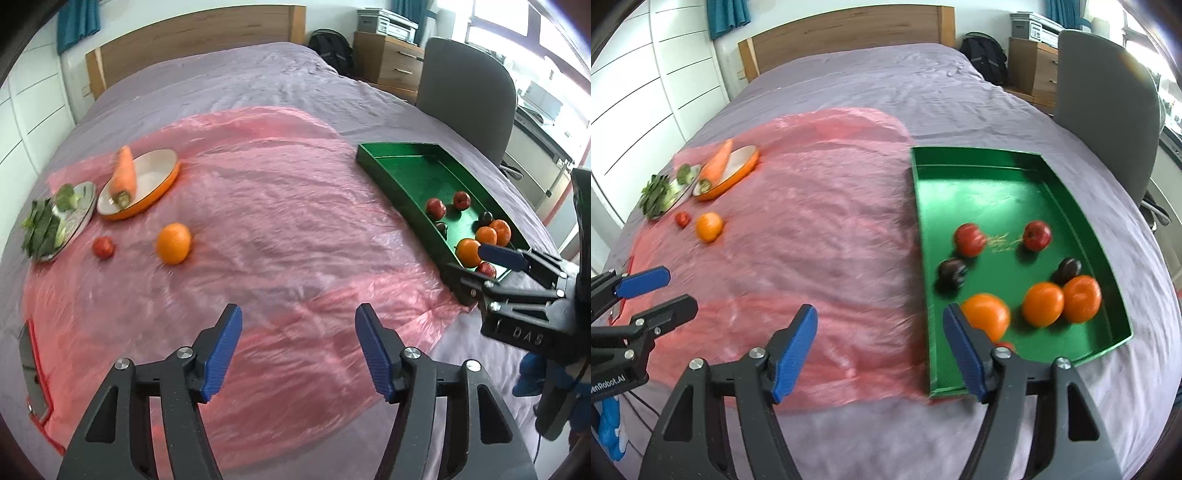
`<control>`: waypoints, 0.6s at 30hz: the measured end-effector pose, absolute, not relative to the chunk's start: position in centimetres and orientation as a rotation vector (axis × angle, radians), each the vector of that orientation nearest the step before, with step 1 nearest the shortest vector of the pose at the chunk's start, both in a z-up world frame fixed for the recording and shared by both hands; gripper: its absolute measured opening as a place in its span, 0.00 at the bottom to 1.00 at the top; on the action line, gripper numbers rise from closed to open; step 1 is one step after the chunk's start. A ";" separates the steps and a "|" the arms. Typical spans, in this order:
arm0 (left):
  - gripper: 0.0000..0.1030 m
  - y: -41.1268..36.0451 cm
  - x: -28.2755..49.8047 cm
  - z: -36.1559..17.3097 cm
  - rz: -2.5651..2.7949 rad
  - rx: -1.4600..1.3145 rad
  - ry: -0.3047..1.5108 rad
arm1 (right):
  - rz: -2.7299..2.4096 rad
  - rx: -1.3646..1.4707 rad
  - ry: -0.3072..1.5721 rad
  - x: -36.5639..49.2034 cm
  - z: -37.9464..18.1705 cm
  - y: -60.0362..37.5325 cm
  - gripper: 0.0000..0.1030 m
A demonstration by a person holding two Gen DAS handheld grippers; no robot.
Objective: Organize fruits
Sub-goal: 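Move both open tools back over the last tomato and orange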
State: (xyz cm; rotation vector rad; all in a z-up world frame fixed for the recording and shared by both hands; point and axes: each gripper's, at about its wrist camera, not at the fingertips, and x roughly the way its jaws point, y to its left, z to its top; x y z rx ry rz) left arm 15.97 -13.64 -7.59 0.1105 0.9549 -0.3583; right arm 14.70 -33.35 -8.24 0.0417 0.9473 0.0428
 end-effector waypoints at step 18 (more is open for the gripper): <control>0.61 -6.6 12.5 -8.7 -0.254 0.123 0.978 | 0.206 0.040 0.957 10.3 -9.1 -24.4 1.00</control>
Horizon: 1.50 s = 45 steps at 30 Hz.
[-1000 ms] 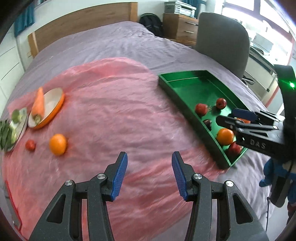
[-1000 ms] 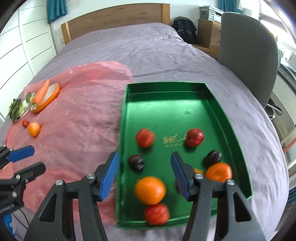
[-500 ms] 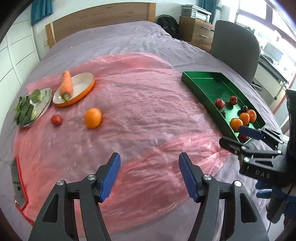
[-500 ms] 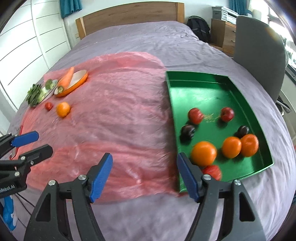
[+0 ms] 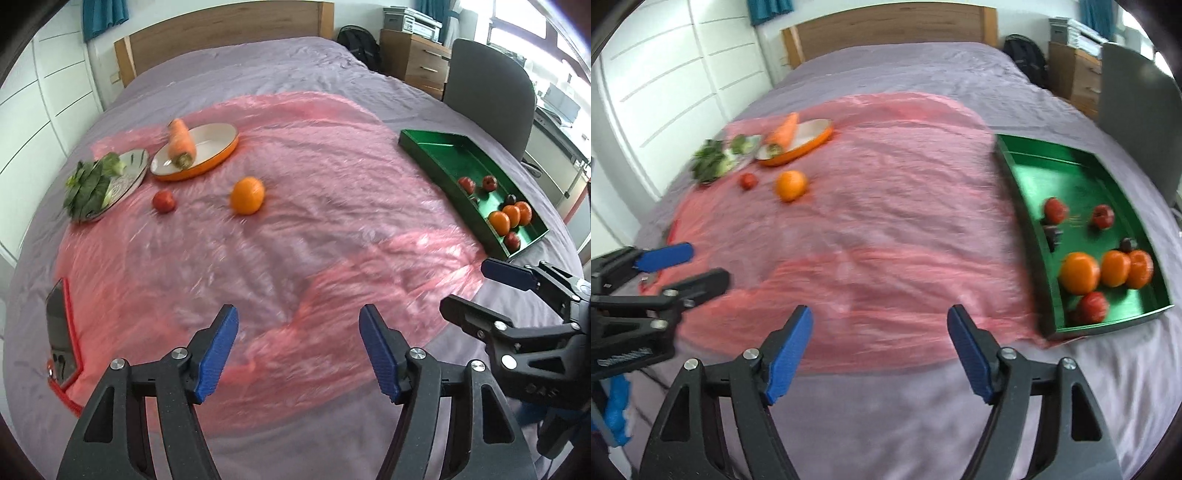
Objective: Organize fruits
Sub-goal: 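Move both open tools back over the last tomato and orange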
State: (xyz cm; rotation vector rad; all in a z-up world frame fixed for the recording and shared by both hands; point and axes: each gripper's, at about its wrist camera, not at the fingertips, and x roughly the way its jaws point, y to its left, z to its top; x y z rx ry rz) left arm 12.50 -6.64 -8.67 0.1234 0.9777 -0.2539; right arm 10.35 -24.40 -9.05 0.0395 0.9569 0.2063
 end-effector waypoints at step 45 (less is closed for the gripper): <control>0.60 7.5 24.2 -12.6 -0.012 0.047 0.962 | 0.383 -0.042 0.926 21.9 -11.3 -11.4 1.00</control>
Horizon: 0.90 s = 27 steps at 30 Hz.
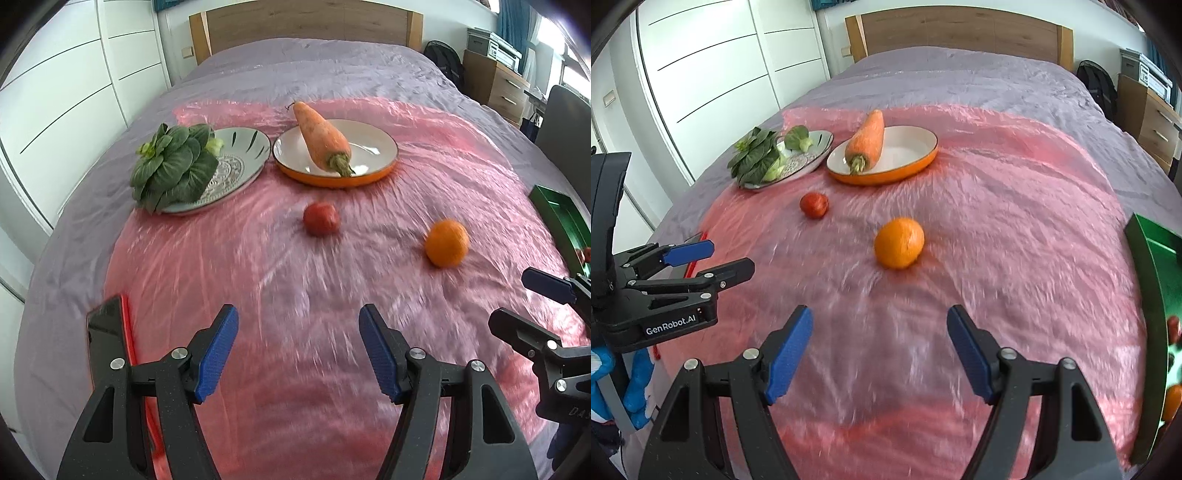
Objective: Organize fruits
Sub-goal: 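Move both open tools back over the last tomato and orange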
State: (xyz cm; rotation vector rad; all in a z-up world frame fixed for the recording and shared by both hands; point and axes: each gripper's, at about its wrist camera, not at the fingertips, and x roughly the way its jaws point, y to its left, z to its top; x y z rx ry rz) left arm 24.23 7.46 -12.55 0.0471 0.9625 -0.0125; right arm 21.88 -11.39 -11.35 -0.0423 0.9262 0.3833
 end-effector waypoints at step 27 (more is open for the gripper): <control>0.59 7.9 34.6 -15.4 -0.114 0.014 0.971 | 0.362 0.018 0.951 28.8 -13.9 -10.1 1.00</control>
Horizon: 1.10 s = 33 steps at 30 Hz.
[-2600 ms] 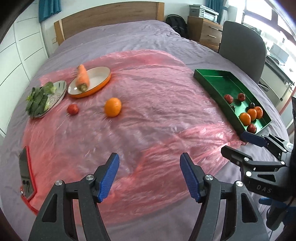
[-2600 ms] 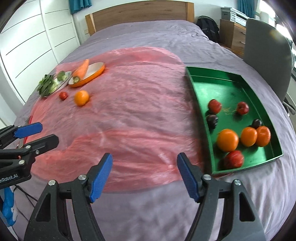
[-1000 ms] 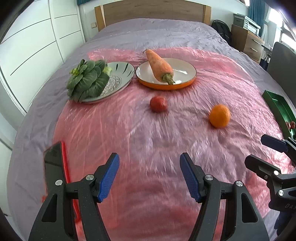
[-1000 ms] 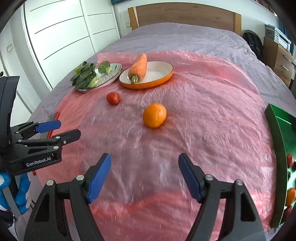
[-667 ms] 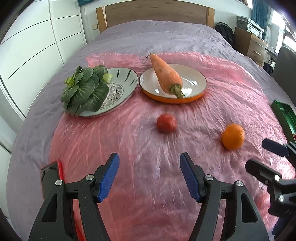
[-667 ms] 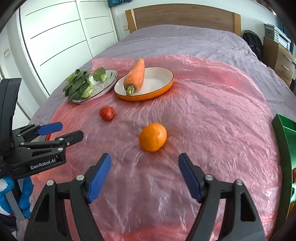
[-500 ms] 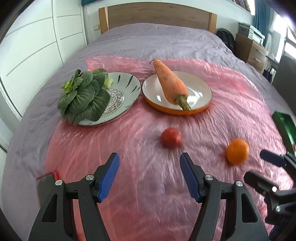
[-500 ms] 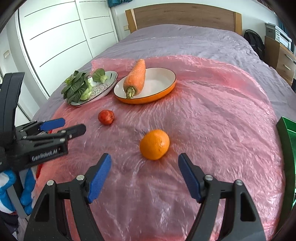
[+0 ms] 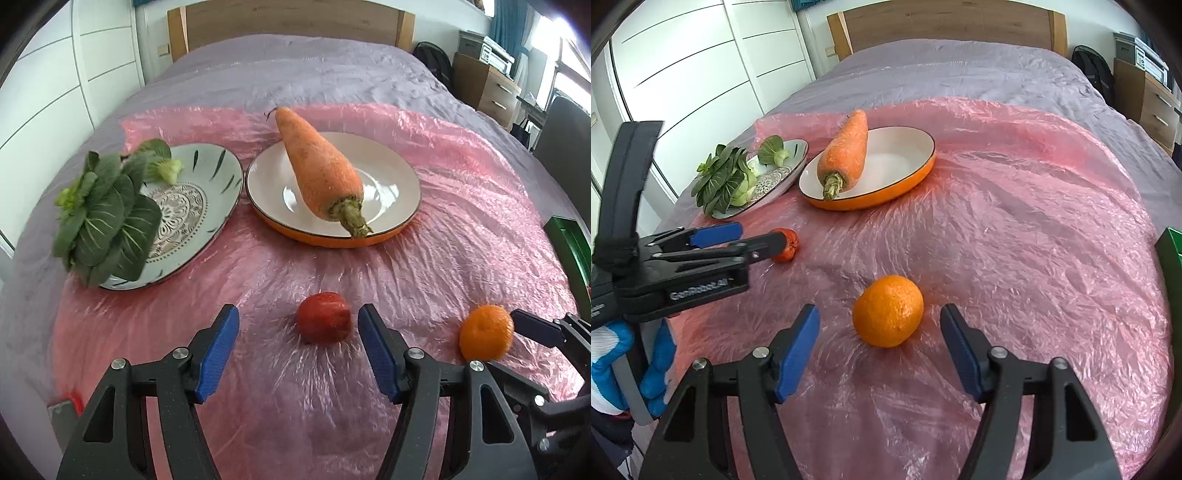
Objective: Organize fruits
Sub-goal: 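Grasp the last red tomato with the left tool while the right tool grasps the orange, then carry the tomato with the left tool over the tray while the right tool carries the orange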
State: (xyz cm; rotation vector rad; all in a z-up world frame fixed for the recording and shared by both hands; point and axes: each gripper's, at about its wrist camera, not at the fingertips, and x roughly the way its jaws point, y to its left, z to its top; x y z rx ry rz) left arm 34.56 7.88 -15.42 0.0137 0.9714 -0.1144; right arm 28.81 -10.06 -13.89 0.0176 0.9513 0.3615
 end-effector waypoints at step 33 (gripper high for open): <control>0.28 7.7 33.8 -16.3 -0.181 -0.016 0.990 | 0.362 0.065 0.990 30.1 -14.9 -10.6 0.71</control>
